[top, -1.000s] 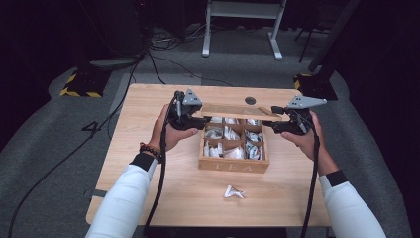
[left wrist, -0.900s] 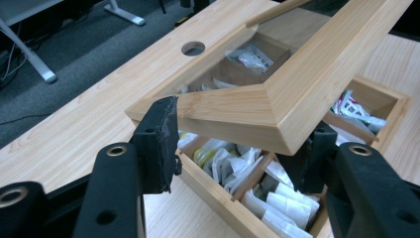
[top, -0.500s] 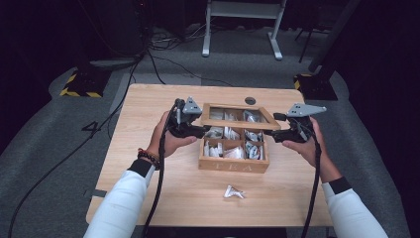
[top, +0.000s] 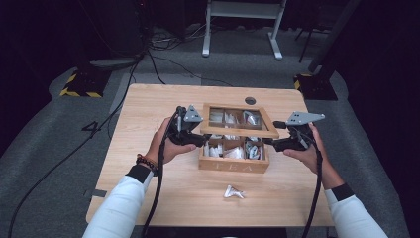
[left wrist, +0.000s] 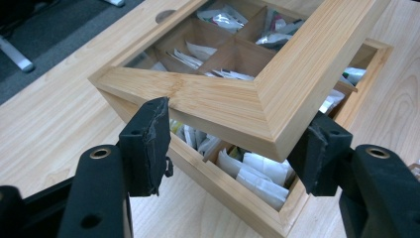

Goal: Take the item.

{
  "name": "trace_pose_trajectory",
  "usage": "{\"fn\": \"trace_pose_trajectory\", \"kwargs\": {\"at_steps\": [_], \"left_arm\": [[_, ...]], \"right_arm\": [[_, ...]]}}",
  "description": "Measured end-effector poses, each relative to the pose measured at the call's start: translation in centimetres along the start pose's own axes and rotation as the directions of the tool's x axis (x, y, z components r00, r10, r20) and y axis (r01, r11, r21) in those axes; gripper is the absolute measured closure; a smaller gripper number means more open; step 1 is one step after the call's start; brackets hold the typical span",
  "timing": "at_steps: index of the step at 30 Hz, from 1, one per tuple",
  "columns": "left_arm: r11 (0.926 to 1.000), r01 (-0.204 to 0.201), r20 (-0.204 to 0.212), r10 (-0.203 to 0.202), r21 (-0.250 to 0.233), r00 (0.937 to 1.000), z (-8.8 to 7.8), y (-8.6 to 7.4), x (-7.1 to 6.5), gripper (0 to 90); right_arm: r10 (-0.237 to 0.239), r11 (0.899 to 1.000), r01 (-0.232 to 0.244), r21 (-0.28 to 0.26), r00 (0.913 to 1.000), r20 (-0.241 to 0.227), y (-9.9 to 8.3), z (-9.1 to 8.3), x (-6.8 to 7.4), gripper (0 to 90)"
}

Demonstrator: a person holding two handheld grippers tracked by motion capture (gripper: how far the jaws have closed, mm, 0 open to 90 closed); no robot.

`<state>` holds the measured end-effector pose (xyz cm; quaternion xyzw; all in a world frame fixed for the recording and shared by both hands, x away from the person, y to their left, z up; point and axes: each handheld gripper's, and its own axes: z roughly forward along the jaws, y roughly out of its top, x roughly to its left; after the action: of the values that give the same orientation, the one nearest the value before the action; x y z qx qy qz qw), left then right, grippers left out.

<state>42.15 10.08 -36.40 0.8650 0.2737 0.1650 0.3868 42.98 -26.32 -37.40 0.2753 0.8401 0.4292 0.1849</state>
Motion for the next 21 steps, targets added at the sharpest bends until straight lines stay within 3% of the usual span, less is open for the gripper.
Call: {"fn": "trace_pose_trajectory", "kwargs": {"at_steps": [7,21], "left_arm": [[1.0000,-0.001,0.009,0.001,0.005,1.0000,0.2,-0.7,-0.3,37.3],[0.9983,-0.043,-0.002,0.043,0.040,0.9991,0.8,-2.1,-1.2,36.0]], "right_arm": [[-0.003,1.000,0.003,-0.002,1.0000,-0.006,-0.6,0.0,0.6,21.7],[-0.011,1.000,0.012,0.026,0.9999,-0.010,-2.1,0.2,1.4,20.9]]}}
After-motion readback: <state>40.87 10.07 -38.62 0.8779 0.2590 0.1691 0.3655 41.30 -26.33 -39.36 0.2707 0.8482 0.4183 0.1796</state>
